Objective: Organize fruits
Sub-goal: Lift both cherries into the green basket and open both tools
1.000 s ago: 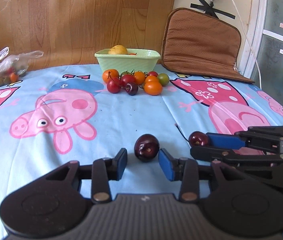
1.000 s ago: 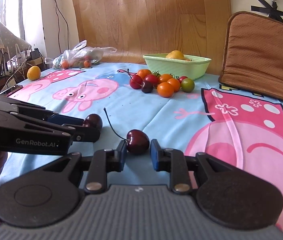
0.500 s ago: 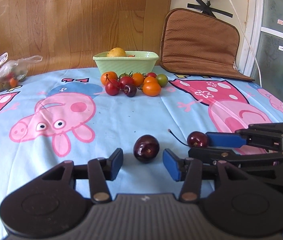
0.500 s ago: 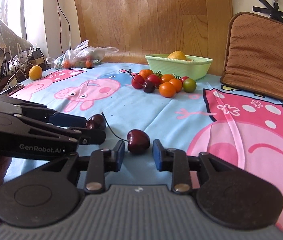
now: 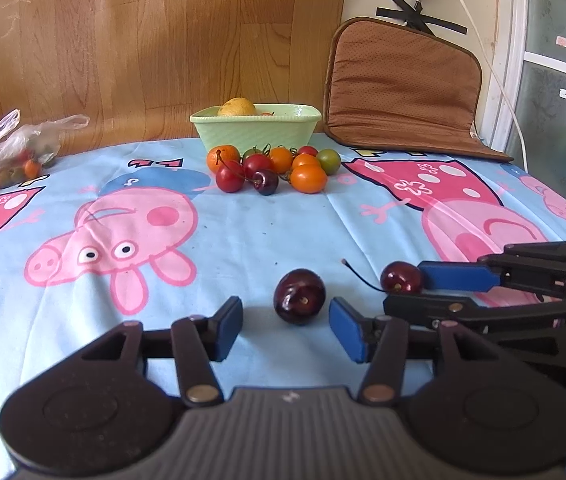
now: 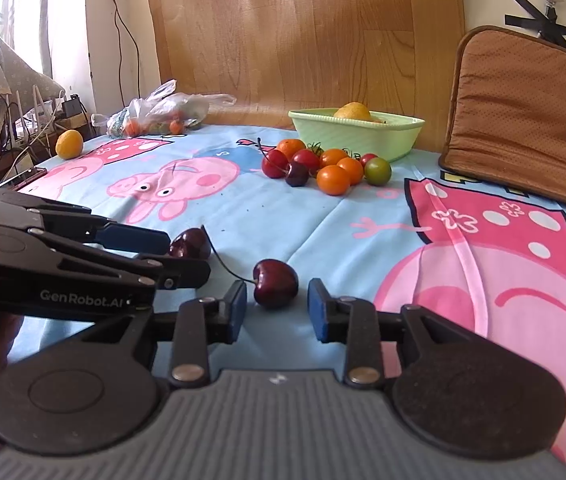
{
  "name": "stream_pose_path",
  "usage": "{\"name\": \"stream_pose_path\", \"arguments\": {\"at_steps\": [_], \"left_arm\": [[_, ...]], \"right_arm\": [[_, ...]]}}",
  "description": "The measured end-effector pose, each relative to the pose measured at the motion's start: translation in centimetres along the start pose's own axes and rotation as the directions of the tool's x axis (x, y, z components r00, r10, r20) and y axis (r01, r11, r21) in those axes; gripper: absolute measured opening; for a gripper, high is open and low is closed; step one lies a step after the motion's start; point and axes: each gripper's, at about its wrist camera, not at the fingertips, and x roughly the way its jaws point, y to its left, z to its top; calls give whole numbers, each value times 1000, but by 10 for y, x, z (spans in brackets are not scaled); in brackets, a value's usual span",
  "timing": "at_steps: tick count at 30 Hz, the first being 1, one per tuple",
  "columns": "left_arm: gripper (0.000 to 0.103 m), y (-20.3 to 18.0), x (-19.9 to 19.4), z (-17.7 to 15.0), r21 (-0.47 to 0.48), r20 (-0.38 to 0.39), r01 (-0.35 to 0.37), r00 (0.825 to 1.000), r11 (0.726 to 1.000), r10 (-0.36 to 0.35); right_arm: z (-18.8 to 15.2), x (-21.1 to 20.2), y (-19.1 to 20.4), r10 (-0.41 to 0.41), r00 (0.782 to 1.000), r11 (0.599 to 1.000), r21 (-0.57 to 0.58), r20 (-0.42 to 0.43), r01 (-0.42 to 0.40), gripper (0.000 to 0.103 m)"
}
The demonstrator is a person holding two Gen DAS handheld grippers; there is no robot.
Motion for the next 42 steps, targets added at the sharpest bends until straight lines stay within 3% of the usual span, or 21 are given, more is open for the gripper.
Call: {"name": "stream_pose_path", "arguments": {"at_steps": [21, 24, 26, 27, 30, 36, 42], "left_arm": [[53, 5, 5, 3, 16, 20, 51, 998, 999, -51], [47, 3, 6, 3, 36, 24, 53, 998, 998, -54], [30, 1, 6, 3, 52, 28, 63, 998, 997, -64], [29, 0, 5, 3, 58, 28, 68, 997, 996, -70], [29, 3, 6, 8, 50, 18, 101, 995, 994, -102], [29, 21, 14, 51, 13, 54, 144, 988, 989, -145], [29, 43, 56, 126, 0, 113, 132, 985, 991, -131]], "right_arm": [[0, 1, -3, -18, 1000, 999, 33, -5, 18, 38], [0, 1, -3, -16, 1000, 999, 34, -7, 17, 37], [0, 1, -3, -15, 1000, 1000, 27, -9, 15, 34], [1, 2, -3, -6, 1000, 1000, 26, -10, 6, 27], [3, 4, -4, 4, 1000, 999, 40, -13, -4, 27], [24, 18, -16, 66, 998, 995, 80, -16, -65, 27], [79, 44, -46, 34, 994, 996, 73, 103, -41, 27]]}}
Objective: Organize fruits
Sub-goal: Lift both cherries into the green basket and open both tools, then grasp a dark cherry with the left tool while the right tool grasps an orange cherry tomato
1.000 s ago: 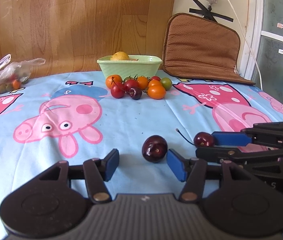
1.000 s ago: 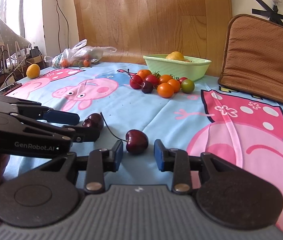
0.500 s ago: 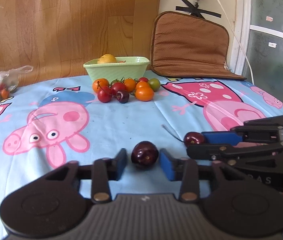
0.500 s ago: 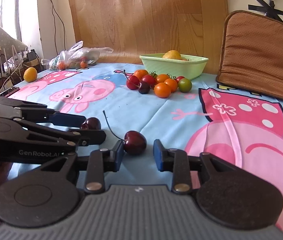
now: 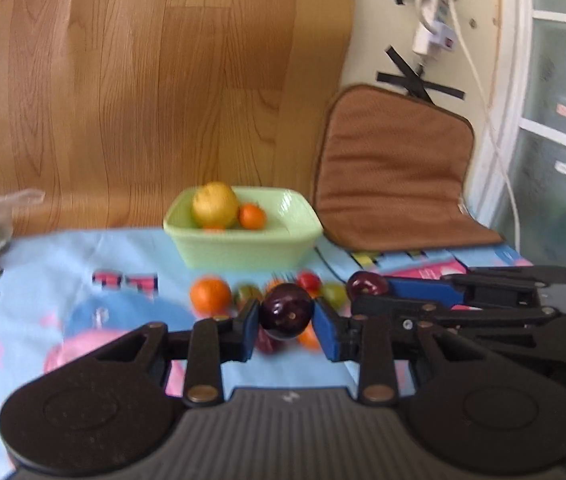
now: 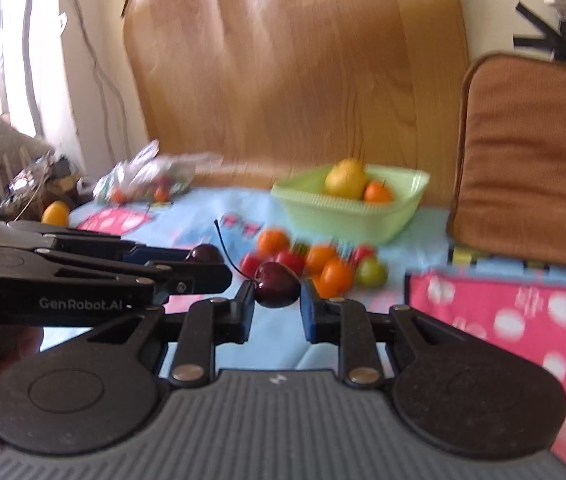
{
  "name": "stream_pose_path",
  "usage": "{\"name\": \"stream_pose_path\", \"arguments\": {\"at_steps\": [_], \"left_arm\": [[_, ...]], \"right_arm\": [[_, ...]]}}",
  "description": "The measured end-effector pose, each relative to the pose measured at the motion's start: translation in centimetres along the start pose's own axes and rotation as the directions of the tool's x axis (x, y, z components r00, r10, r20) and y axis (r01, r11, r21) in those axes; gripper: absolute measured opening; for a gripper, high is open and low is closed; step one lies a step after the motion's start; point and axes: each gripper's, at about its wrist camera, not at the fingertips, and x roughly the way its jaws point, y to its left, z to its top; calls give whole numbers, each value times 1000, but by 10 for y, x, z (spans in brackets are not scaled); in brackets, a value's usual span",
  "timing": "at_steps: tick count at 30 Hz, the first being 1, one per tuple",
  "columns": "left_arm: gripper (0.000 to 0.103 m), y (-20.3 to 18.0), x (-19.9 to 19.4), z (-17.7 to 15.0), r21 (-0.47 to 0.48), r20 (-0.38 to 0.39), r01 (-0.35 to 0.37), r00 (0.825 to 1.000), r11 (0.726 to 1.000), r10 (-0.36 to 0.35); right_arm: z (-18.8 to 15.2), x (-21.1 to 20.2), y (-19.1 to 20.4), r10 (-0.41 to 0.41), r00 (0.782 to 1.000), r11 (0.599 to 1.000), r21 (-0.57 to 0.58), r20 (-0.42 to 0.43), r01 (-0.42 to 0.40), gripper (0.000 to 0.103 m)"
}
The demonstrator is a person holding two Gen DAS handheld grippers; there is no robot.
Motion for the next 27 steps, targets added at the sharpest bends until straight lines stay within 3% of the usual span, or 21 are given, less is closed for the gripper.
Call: {"name": "stream_pose_path", "arguments": {"at_steps": [6, 14, 18, 21, 24, 27], "left_arm": [[29, 31, 74, 54, -33, -9, -44, 999, 998, 44], [31, 41, 148, 65, -29, -91, -68, 994, 997, 65], [36, 51, 150, 66, -48, -72, -78, 995, 996, 74], [39, 79, 137, 73, -136, -23, -132, 991, 982, 130], [36, 105, 140, 73, -208, -71, -202, 979, 957, 192], [32, 111, 148, 67, -197, -117, -219, 973, 956, 198]], "right_arm": [[37, 55, -50, -90, 995, 995, 47, 47, 88, 27], [46, 109, -86, -131, 991, 987, 95, 3, 130, 28], [45, 113, -89, -142, 990, 985, 100, -2, 141, 29], [44, 100, -93, -120, 993, 984, 130, 8, 118, 29], [45, 91, -89, -104, 994, 989, 104, 12, 103, 41], [46, 85, -81, -117, 993, 992, 41, 5, 116, 42]]}}
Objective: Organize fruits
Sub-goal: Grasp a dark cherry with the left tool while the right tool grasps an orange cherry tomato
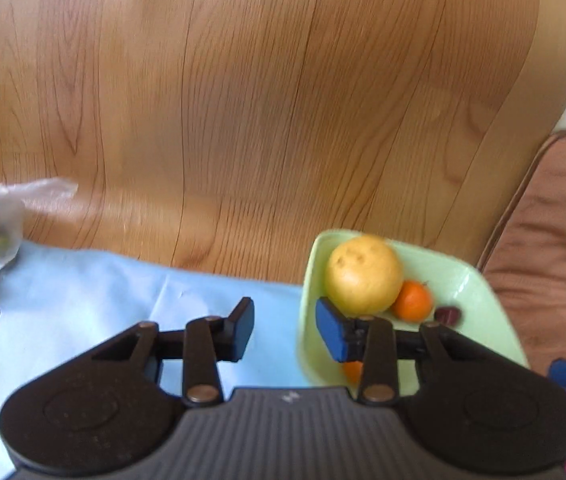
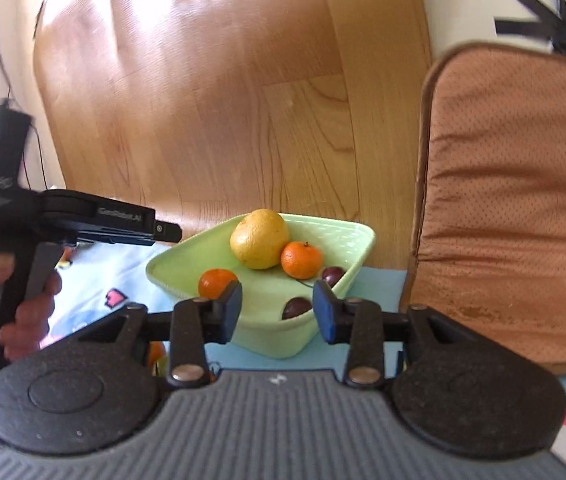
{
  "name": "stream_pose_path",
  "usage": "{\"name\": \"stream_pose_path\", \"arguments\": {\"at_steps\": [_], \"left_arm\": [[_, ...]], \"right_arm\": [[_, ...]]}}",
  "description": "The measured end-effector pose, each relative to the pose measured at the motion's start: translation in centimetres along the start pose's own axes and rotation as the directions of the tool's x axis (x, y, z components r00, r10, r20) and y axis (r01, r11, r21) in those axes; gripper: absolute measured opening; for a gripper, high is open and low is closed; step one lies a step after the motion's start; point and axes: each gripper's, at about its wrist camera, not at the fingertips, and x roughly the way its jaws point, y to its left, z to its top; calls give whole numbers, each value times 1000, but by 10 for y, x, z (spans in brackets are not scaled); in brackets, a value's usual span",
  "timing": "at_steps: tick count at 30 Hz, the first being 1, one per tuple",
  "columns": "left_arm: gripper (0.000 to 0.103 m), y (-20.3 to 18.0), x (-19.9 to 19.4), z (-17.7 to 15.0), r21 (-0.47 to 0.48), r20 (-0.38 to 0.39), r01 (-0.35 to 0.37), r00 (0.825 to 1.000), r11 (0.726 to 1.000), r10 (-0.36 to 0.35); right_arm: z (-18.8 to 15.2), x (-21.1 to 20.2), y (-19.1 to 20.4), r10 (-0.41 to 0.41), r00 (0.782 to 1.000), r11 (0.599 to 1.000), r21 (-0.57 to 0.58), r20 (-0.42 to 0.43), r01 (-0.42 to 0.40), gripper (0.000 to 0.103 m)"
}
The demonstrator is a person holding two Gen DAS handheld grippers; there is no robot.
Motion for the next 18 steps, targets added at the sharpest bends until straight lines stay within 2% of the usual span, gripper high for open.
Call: {"name": "stream_pose_path", "arguments": {"at_steps": [4, 7, 12, 15, 18], "left_arm": [[25, -11, 8, -11, 46, -42, -12, 999, 999, 13], [20, -18, 3, -16, 54, -32, -3, 999, 999, 5], [25, -32, -12, -23, 80, -27, 4, 1000, 997, -2], [27, -30, -28, -23, 85, 3, -9, 1000, 996, 8], [28, -24, -59, -27, 87, 60, -1, 998, 996, -4]], "right_arm": [[-5, 7, 2, -31, 998, 999, -40, -50, 29, 42], [-6, 12, -3, -10, 998, 1000, -11, -67, 9, 42], [-5, 12, -9, -80, 997, 997, -3, -18, 80, 41], [-2, 9, -15, -65, 998, 997, 41, -25, 66, 41], [4, -5, -9, -36, 999, 999, 25, 14, 36, 41]]}}
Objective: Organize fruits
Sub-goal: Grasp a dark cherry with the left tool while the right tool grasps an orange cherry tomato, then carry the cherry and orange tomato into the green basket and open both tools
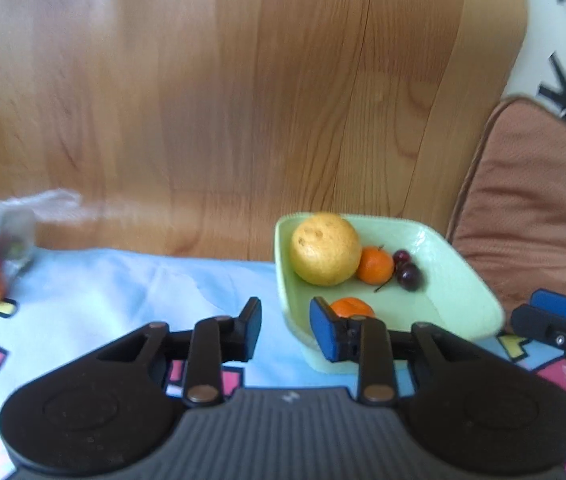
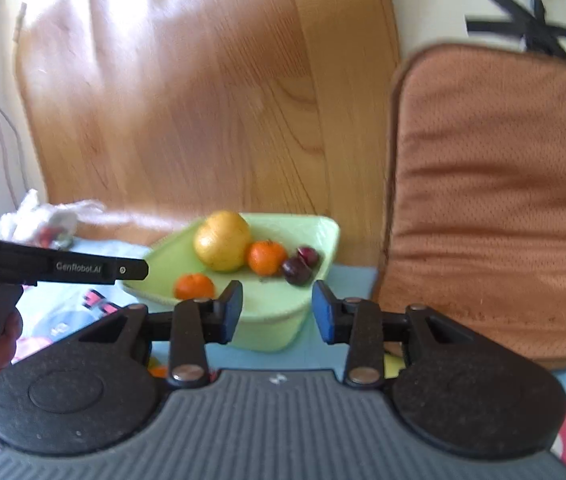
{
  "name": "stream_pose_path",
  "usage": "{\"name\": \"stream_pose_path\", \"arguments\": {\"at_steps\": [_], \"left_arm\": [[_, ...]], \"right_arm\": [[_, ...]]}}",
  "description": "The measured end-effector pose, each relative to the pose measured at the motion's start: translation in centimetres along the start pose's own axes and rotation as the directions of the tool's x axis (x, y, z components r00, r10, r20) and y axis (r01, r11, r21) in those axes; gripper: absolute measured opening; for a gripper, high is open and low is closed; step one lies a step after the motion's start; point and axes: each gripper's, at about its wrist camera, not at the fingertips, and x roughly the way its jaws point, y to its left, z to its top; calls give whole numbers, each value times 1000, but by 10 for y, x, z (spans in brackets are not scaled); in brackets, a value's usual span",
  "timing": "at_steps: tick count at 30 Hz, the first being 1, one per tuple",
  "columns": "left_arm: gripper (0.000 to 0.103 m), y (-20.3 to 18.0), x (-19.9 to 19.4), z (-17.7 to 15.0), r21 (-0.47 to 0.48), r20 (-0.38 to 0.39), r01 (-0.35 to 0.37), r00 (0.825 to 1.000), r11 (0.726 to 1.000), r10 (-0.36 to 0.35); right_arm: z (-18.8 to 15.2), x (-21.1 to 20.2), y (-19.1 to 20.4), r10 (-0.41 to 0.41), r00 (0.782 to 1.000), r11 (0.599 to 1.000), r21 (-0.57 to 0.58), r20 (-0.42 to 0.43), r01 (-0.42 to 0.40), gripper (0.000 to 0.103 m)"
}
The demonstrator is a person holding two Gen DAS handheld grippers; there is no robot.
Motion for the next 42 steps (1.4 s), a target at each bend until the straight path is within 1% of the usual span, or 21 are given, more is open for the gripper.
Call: {"name": "stream_pose_path", "arguments": {"at_steps": [2, 5, 8, 10, 12, 14, 15, 16, 17, 18, 20, 22, 26, 28, 29, 31, 33, 35, 36, 39, 42], "left_arm": [[29, 5, -22, -9, 2, 23, 34, 999, 999, -34], [29, 5, -53, -32, 30, 45, 112, 992, 993, -114], [30, -16, -72, -58, 161, 47, 168, 983, 972, -178], [30, -35, -74, -74, 257, 19, 191, 979, 947, -203], [30, -48, -69, -83, 296, -15, 204, 978, 933, -209], [27, -54, -59, -85, 294, -50, 205, 979, 934, -199], [27, -57, -55, -88, 289, -64, 184, 983, 940, -172], [30, -57, -49, -89, 278, -82, 179, 983, 944, -163], [37, -55, -45, -90, 259, -91, 184, 982, 948, -166], [37, -54, -44, -92, 245, -101, 186, 981, 952, -165], [36, -56, -40, -97, 253, -128, 176, 981, 951, -147], [35, -58, -43, -102, 270, -108, 164, 984, 949, -139], [27, -57, -41, -97, 225, -125, 181, 980, 957, -156], [27, -60, -42, -96, 220, -127, 178, 980, 959, -153], [27, -60, -43, -97, 219, -126, 179, 980, 959, -154], [27, -61, -47, -101, 214, -120, 177, 981, 961, -153], [27, -62, -54, -105, 202, -117, 180, 980, 963, -158], [27, -62, -62, -110, 191, -114, 184, 980, 964, -164], [27, -61, -67, -113, 188, -113, 185, 980, 965, -166], [27, -59, -83, -123, 183, -113, 185, 980, 965, -167], [27, -54, -102, -135, 179, -112, 182, 980, 967, -164]], "right_arm": [[0, -13, 7, 43, 999, 999, -13, -7, -44, 41], [-14, -35, 20, 123, 992, 990, -58, -43, -125, 41], [-37, -53, 34, 153, 983, 975, -144, -101, -167, 41], [-51, -55, 41, 156, 976, 968, -176, -149, -181, 41], [-57, -50, 48, 141, 974, 966, -190, -177, -175, 41], [-58, -42, 53, 151, 969, 967, -175, -197, -186, 41], [-58, -37, 56, 156, 966, 966, -172, -205, -193, 40], [-60, -33, 59, 143, 967, 966, -180, -212, -183, 35], [-61, -30, 60, 140, 966, 966, -185, -217, -182, 28], [-62, -28, 60, 149, 963, 965, -178, -225, -191, 26], [-63, -35, 58, 143, 963, 968, -172, -227, -184, 25], [-65, -44, 56, 128, 968, 968, -185, -216, -170, 25], [-72, -56, 49, 134, 967, 968, -181, -219, -175, 25], [-74, -54, 49, 128, 968, 969, -182, -216, -169, 27], [-73, -53, 50, 129, 969, 969, -181, -213, -169, 28], [-73, -50, 52, 141, 967, 967, -182, -212, -181, 39], [-72, -48, 54, 141, 966, 965, -186, -218, -183, 40], [-72, -47, 55, 138, 966, 965, -189, -218, -180, 37], [-72, -48, 55, 136, 968, 966, -188, -212, -177, 28], [-74, -55, 55, 141, 967, 968, -176, -214, -180, 28], [-80, -68, 65, 168, 959, 956, -199, -229, -215, 28]]}}
